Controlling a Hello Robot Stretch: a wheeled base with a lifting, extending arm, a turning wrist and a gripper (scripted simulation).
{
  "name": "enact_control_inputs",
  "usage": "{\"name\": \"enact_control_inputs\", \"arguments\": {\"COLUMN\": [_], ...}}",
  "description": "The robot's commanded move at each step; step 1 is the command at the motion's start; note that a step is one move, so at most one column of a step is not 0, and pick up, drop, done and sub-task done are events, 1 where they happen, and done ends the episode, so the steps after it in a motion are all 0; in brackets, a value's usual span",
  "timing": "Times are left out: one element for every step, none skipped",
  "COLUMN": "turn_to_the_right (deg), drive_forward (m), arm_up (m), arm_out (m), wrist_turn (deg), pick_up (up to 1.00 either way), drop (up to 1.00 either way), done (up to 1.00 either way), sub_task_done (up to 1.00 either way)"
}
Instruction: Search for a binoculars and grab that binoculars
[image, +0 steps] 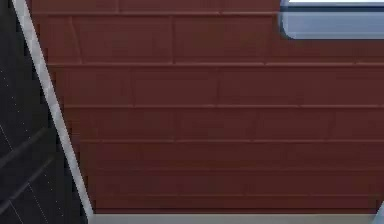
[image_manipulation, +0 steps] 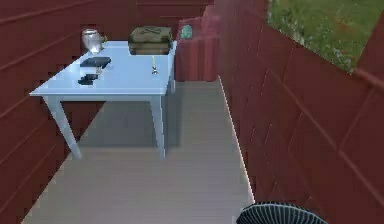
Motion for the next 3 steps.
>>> {"name": "enact_control_inputs", "arguments": {"turn_to_the_right": [45.0, 12.0, 0.0], "drive_forward": [0.0, 0.0, 0.85], "arm_up": [0.0, 0.0, 0.0], "arm_out": [0.0, 0.0, 0.0], "wrist_turn": [0.0, 0.0, 0.0], "pick_up": [0.0, 0.0, 0.0], "drop": [0.0, 0.0, 0.0], "done": [0.0, 0.0, 0.0], "sub_task_done": [0.0, 0.0, 0.0]}}
